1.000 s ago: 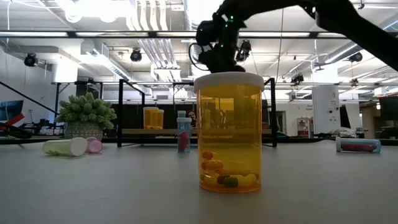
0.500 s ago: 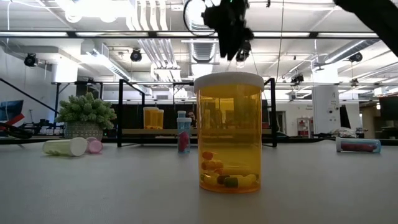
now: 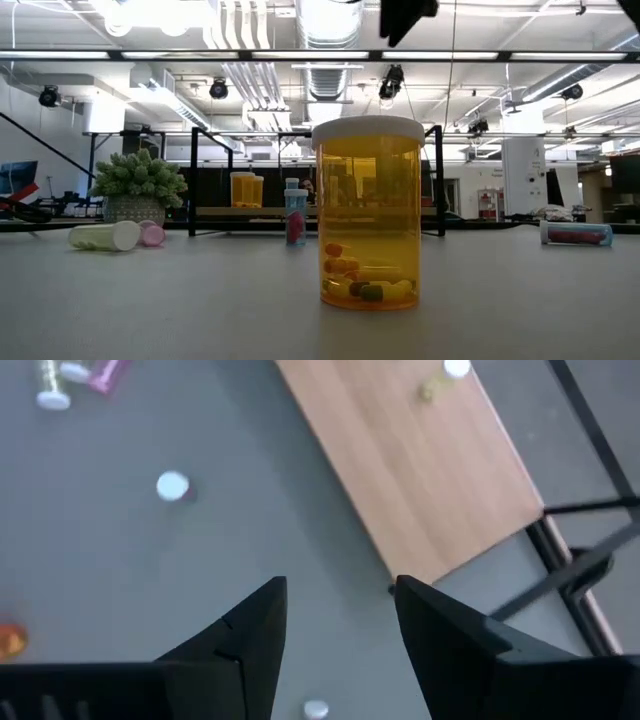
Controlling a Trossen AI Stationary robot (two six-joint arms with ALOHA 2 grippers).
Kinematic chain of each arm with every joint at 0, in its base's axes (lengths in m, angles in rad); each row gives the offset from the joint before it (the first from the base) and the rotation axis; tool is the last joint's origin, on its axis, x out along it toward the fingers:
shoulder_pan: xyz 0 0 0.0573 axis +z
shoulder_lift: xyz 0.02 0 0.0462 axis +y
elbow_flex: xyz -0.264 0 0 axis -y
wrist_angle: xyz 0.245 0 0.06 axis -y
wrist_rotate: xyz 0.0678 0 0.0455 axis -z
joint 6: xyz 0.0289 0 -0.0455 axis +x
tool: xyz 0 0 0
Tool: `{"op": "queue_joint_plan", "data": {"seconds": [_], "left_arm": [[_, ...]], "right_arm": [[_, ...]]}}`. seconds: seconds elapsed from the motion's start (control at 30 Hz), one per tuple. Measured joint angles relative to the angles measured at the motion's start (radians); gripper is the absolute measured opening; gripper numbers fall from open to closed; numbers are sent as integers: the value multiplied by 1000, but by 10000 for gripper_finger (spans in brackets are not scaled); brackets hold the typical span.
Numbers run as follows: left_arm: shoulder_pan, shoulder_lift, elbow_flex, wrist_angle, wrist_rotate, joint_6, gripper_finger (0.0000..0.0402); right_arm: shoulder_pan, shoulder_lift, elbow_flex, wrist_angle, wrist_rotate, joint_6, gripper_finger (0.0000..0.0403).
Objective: Pick and place medicine bottles onto shelf by color
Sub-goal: Put the top pink pill bottle on the shelf
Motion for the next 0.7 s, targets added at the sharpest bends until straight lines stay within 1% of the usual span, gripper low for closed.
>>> {"op": "queue_joint_plan", "data": {"seconds": [0.13, 0.2, 0.27, 0.4, 0.57, 0.7], "left_arm": [[20, 70, 1, -41, -2, -222, 279], [29, 104, 1, -87, 0, -364, 279], [35, 140, 1, -157, 26, -517, 279], [35, 213, 1, -305, 127, -772, 279], [35, 303, 1, -486, 238, -993, 279], [36, 379, 0, -675, 358, -1172, 279]], "right_arm": [[47, -84, -114, 1, 41, 56, 178], [67, -130, -184, 1, 47, 67, 178], [86, -176, -252, 1, 48, 83, 177], [101, -266, -384, 6, 48, 127, 177], [101, -361, -528, 53, 49, 149, 178], [101, -425, -629, 88, 49, 177, 178]]}}
